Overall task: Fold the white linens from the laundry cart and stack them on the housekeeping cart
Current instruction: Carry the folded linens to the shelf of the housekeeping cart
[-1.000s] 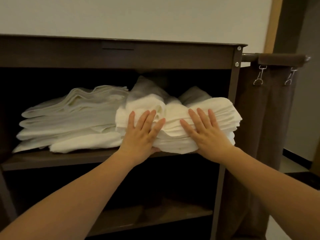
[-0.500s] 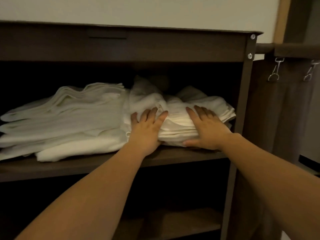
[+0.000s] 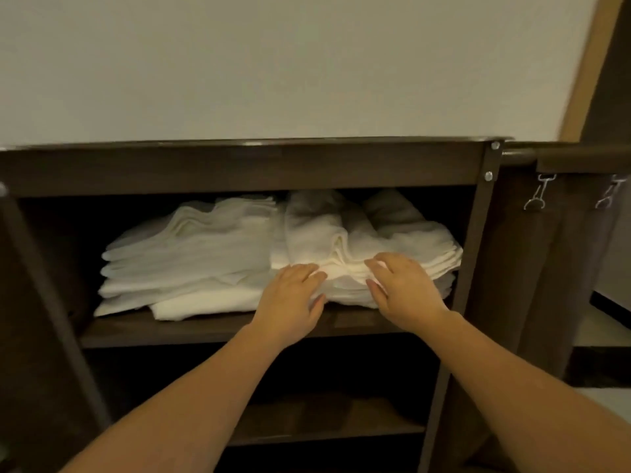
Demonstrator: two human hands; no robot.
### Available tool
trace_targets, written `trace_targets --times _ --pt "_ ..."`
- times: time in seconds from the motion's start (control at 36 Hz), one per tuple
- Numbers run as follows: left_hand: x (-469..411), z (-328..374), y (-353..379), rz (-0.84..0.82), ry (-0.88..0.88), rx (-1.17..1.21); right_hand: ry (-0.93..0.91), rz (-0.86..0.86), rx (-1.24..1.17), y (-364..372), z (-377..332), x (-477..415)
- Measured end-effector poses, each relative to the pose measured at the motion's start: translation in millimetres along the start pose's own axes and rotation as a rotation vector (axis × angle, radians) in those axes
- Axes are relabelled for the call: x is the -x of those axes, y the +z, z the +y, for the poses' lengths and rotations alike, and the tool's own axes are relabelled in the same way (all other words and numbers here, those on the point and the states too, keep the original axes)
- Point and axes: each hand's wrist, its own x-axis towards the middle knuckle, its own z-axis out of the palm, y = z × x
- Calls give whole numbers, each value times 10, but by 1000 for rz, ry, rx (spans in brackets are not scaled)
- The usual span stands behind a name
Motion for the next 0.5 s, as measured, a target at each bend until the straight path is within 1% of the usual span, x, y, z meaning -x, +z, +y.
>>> trace_targets --times 0.08,0.17,0.22,0.33,0.42,0.5 --pt "21 42 -530 20 -62 12 -92 42 -114 -374 -321 -117" --pt "-15 80 -1172 -20 -144 18 -169 77 -207 -892 -628 -314" --pt "-47 101 -1632 -12 -202 4 -220 90 -250 -1281 -808 -474" --pt "-101 142 -2565 -23 -306 -29 -257 1 -287 -2099 -1114 -841" --pt "-144 182 -3262 -62 -442 -108 -263 -51 -305 -2694 -1319 -1120" --pt "-86 214 -3843 -28 -552 -173 -313 -76 -297 -3144 -1533 -1349"
